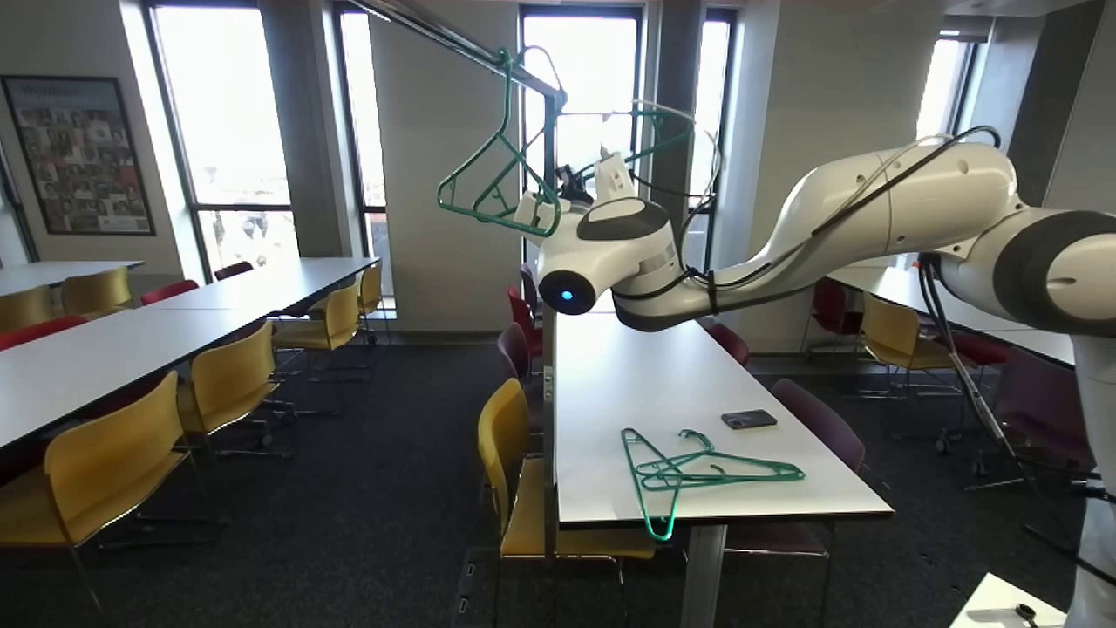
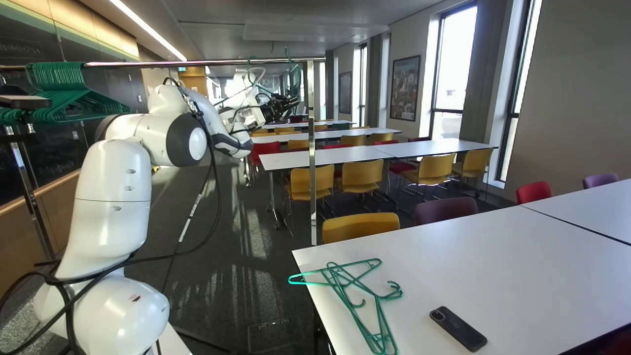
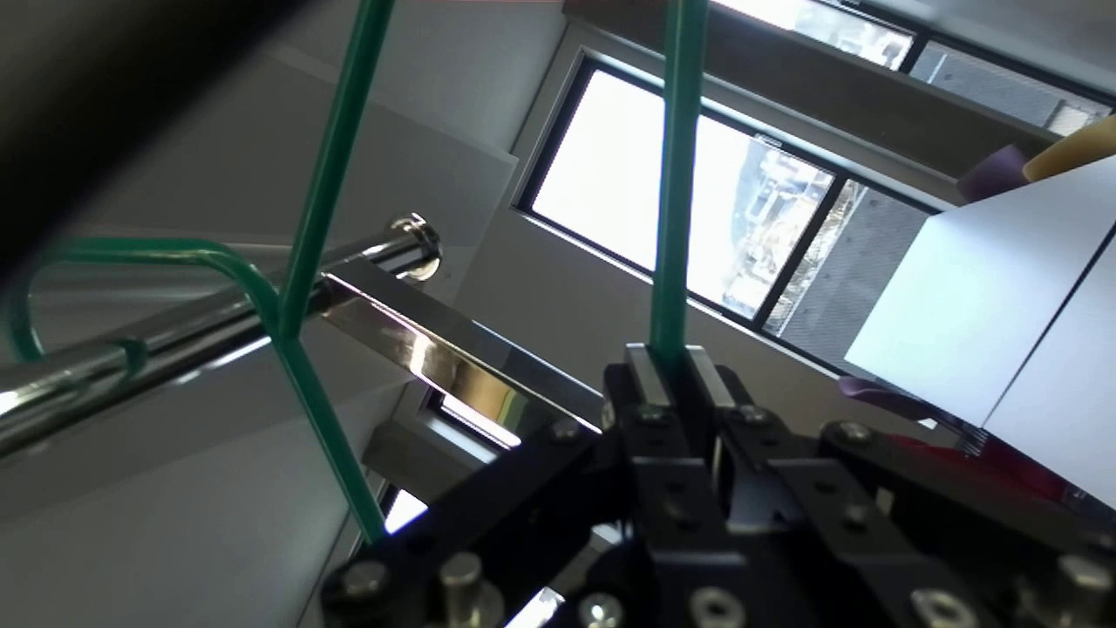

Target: Put one green hanger from the table and put it on the railing

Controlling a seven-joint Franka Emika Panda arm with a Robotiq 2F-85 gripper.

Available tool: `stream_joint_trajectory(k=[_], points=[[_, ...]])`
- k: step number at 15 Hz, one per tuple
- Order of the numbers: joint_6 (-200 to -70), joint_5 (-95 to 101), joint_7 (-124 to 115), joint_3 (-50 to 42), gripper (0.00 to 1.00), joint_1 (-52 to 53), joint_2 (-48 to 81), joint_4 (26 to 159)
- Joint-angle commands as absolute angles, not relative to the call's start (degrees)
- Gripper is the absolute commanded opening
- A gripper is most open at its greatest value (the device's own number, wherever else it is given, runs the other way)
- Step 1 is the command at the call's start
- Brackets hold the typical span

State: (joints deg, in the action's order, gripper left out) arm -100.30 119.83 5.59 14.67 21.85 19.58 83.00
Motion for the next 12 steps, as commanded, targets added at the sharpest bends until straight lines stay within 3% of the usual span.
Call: stream_joint_trajectory(k=[1,5,6,8,12], points=[[-102.22,120.74,6.13,13.58,0.02,21.75,19.76,83.85],[-99.06,121.08,-0.21,13.42,0.02,22.41,20.90,83.96],[-97.76,120.72,-3.51,13.62,0.35,22.58,21.04,84.15],[-95.34,120.44,-11.68,14.07,0.42,22.90,20.76,85.53],[-89.89,122.02,-25.58,14.73,0.75,24.21,18.60,90.08]])
